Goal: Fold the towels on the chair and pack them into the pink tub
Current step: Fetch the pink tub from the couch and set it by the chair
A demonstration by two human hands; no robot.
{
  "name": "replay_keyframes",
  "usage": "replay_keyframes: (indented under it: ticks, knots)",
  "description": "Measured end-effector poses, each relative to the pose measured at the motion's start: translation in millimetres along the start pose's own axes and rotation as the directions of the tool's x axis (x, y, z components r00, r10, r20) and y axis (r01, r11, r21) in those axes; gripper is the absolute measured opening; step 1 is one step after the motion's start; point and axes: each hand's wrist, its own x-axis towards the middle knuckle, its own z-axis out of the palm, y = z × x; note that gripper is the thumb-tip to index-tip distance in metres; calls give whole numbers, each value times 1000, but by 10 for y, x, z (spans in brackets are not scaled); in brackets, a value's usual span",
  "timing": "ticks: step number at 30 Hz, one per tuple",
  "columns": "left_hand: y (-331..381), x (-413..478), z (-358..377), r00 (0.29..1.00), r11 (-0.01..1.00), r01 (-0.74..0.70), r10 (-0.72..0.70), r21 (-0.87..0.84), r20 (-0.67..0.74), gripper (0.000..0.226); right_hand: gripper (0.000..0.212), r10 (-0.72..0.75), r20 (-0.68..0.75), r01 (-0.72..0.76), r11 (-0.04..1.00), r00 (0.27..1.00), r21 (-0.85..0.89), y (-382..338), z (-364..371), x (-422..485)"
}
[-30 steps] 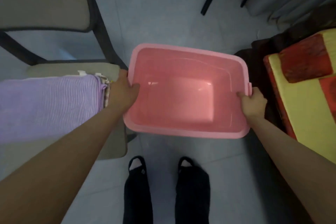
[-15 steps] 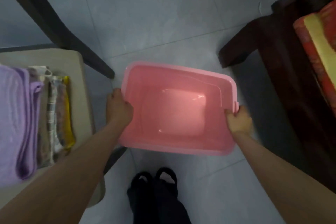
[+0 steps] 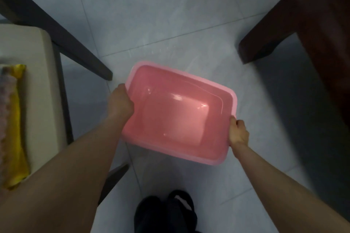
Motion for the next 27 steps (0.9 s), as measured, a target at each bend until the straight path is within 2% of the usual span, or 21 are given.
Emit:
replay_keyframes:
  ticks: [5, 12, 17, 20, 22, 24, 27]
  knots:
    - [-82, 136, 184, 999, 999, -32, 32, 12, -26, 30, 44, 63, 5, -64, 996, 998, 61, 173, 183, -43]
    - [-94, 266, 267, 993, 997, -72, 69, -27, -95, 31, 46, 68, -13, -66, 992, 998, 106, 260, 287, -63]
    - [-112, 295, 288, 994, 998, -60, 57, -28, -95, 37, 50, 76, 1, -76, 995, 997, 62, 269, 308, -49]
    - [-90, 272, 271, 998, 996, -40, 44, 76, -42, 41, 49, 67, -24, -67, 998, 997, 4, 245, 314, -76]
    - [-75, 215, 259, 996, 978, -91, 94, 188, -6, 53, 49, -16, -77, 11, 998, 997, -64, 213, 316, -111]
    - [-31, 143, 202, 980, 946, -192, 197, 263, 8, 62, 55, -161, -107, 138, 970, 981, -198, 169, 285, -188]
    - [126, 4, -10, 953, 907, -300, 296, 295, 59, 65, 59, -427, -36, 375, 828, 903, -417, 27, 171, -428]
